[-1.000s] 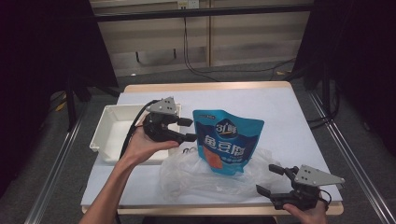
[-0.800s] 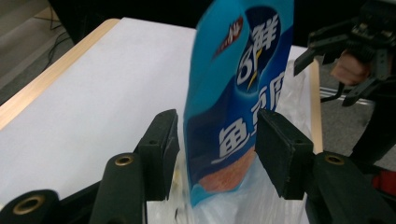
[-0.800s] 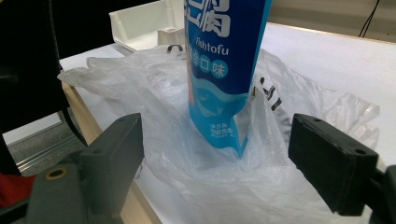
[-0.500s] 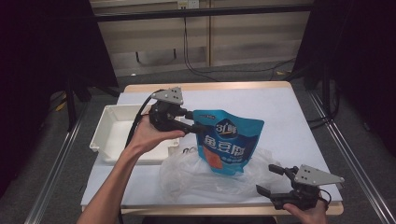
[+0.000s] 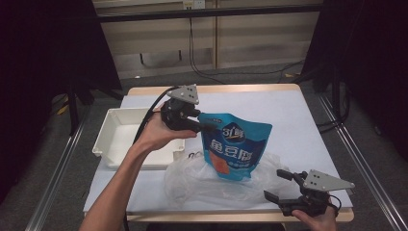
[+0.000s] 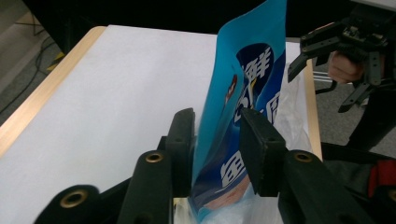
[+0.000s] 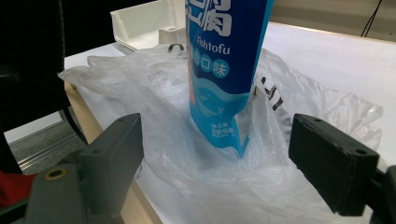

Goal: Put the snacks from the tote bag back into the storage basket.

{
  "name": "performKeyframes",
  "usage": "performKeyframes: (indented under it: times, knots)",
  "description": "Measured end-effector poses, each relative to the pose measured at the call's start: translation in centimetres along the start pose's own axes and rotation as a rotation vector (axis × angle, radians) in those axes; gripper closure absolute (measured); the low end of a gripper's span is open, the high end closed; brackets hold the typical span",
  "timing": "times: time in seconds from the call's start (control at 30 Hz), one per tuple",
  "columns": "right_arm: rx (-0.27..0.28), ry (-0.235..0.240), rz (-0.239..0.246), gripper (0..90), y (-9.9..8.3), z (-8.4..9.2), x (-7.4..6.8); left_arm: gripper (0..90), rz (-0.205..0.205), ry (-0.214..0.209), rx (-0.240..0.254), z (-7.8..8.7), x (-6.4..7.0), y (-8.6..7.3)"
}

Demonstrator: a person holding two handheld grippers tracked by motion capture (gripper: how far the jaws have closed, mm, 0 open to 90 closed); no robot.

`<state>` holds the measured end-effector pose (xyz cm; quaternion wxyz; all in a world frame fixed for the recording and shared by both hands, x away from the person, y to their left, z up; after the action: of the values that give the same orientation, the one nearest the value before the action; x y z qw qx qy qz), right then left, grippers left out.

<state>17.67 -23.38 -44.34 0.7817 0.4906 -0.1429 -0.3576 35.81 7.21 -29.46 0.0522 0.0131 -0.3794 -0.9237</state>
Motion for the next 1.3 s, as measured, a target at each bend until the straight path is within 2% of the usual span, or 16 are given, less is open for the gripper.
performKeyframes:
  times: [0.1,0.2,0.23,0.27,0.43,0.5,0.67,0.7,0.8,0.9,1.1,1.2,1.3]
  knots:
    - [-0.002,-0.002,0.000,17.7,0.0,0.0,0.0,71.4,-0.008,-0.011,-0.019,-0.1,-0.4,0.3]
    - [0.004,-0.007,-0.001,17.7,0.0,0.0,0.1,71.9,-0.008,-0.027,-0.027,-0.3,-0.4,0.5]
    - [0.004,-0.008,-0.001,17.7,0.0,0.0,0.1,71.9,-0.002,-0.021,-0.031,-0.4,-0.3,0.6]
    - [0.004,-0.007,-0.001,17.6,0.0,0.0,0.1,72.8,-0.017,-0.018,-0.043,-0.4,-0.4,0.6]
    - [0.000,-0.003,0.000,17.6,0.0,-0.1,0.1,71.3,-0.027,-0.033,-0.060,-0.9,-0.3,1.1]
    - [0.001,-0.005,0.002,17.6,0.0,-0.1,0.1,67.4,-0.040,-0.041,-0.075,-1.1,-0.2,1.3]
    - [-0.003,-0.003,0.001,17.6,0.0,0.0,0.1,68.0,-0.067,-0.037,-0.114,-2.3,0.0,1.9]
    - [-0.003,-0.003,0.002,17.6,0.0,0.0,0.1,69.9,-0.076,-0.028,-0.128,-2.5,0.0,2.0]
    - [-0.003,-0.003,0.005,17.6,-0.1,-0.1,0.1,75.7,-0.084,-0.036,-0.142,-2.5,0.1,2.1]
    - [-0.009,-0.005,0.002,17.7,-0.1,-0.1,0.1,77.1,-0.090,-0.047,-0.163,-2.4,0.1,2.1]
    - [-0.008,-0.001,0.005,17.7,0.0,-0.2,0.0,76.5,-0.086,-0.056,-0.173,-2.5,0.0,2.1]
    - [-0.010,-0.002,0.004,17.7,-0.1,-0.1,0.1,77.3,-0.076,-0.070,-0.158,-2.6,-0.2,2.0]
    - [-0.009,-0.004,0.004,17.7,-0.1,-0.2,0.1,74.0,-0.072,-0.075,-0.147,-2.5,-0.3,1.8]
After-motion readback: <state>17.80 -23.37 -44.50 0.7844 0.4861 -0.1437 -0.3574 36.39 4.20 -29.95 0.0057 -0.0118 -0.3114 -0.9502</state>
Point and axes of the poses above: each handheld gripper's, and its own axes: z roughly backward along the jaws, y roughly out of its top, x roughly to its right, the point moved 2 cm from there along -z, roughly forward along the jaws, and after that the axes turned 8 degrees about -x, right-handed, at the moved point
